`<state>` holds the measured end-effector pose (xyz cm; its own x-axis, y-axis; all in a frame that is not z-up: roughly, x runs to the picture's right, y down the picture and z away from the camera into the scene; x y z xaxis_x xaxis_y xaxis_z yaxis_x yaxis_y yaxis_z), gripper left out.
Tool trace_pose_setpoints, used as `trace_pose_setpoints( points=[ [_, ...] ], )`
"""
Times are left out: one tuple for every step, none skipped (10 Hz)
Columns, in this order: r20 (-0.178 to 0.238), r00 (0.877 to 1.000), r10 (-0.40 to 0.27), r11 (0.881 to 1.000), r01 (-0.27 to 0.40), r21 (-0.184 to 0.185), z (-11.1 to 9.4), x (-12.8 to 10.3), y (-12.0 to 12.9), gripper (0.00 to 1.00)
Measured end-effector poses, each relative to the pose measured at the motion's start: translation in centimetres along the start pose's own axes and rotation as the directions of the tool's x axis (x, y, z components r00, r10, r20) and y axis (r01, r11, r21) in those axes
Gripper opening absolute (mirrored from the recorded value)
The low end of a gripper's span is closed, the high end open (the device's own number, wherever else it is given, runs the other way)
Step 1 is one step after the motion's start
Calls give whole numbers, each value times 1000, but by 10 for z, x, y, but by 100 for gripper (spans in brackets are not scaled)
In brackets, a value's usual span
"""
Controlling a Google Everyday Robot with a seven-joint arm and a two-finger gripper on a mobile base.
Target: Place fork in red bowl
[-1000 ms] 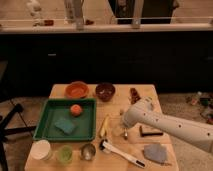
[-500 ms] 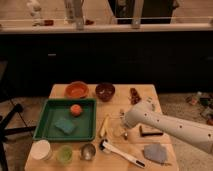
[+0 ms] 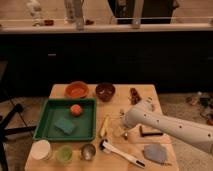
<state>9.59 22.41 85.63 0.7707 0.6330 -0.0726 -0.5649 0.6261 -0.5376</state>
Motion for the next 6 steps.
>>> trace_pose_setpoints(
  points=[
    [-1,1000,-1,999,1,34,-1,1,1,80],
    [-2,1000,-5,998,5,63,-1,1,2,80],
    [-1,1000,-10,996,10,86,-1,2,4,80],
    [1,1000,-8,995,8,96,-1,3,3,80],
    [4,1000,-7,996,7,89,0,4,2,80],
    [4,1000,-8,997,8,82,0,3,2,80]
  ],
)
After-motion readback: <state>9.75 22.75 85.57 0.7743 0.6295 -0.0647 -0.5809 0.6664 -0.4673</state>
